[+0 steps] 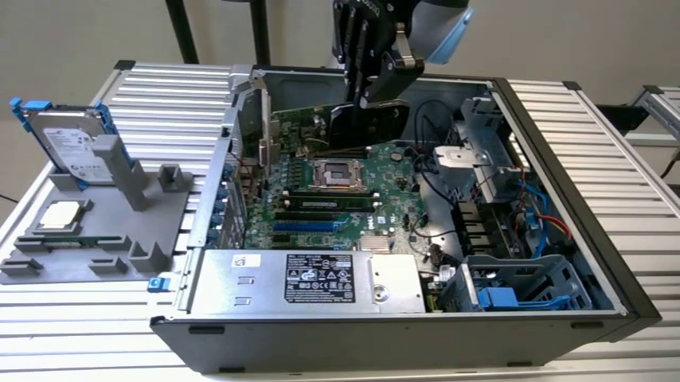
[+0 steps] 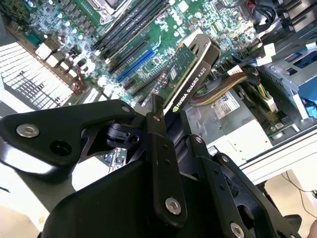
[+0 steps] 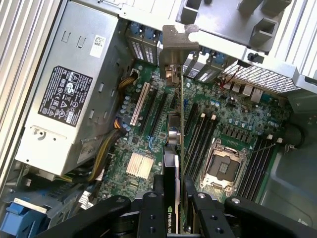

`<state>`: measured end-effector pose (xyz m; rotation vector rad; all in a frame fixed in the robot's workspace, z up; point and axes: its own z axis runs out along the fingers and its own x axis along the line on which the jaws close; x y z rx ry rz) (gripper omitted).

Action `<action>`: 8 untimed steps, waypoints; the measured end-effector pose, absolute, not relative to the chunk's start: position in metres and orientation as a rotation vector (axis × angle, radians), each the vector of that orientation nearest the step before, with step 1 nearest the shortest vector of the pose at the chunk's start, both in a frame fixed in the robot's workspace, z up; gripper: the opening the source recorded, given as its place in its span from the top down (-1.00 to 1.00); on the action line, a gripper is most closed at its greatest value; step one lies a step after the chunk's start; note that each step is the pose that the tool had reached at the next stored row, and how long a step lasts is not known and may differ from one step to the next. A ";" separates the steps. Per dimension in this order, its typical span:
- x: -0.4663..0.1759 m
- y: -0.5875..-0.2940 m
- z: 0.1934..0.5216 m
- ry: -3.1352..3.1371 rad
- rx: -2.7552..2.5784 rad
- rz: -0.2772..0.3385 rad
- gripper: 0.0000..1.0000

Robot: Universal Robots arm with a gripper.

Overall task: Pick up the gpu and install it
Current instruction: 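Insert the gpu into the slot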

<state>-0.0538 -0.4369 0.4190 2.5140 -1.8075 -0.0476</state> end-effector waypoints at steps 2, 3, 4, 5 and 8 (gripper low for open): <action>-0.054 -0.437 0.419 -1.806 2.515 -0.047 1.00; -0.054 -0.437 0.419 -1.805 2.516 -0.047 1.00; -0.054 -0.437 0.419 -1.804 2.517 -0.047 1.00; -0.054 -0.437 0.419 -1.803 2.518 -0.046 1.00; -0.054 -0.437 0.419 -1.800 2.520 -0.046 1.00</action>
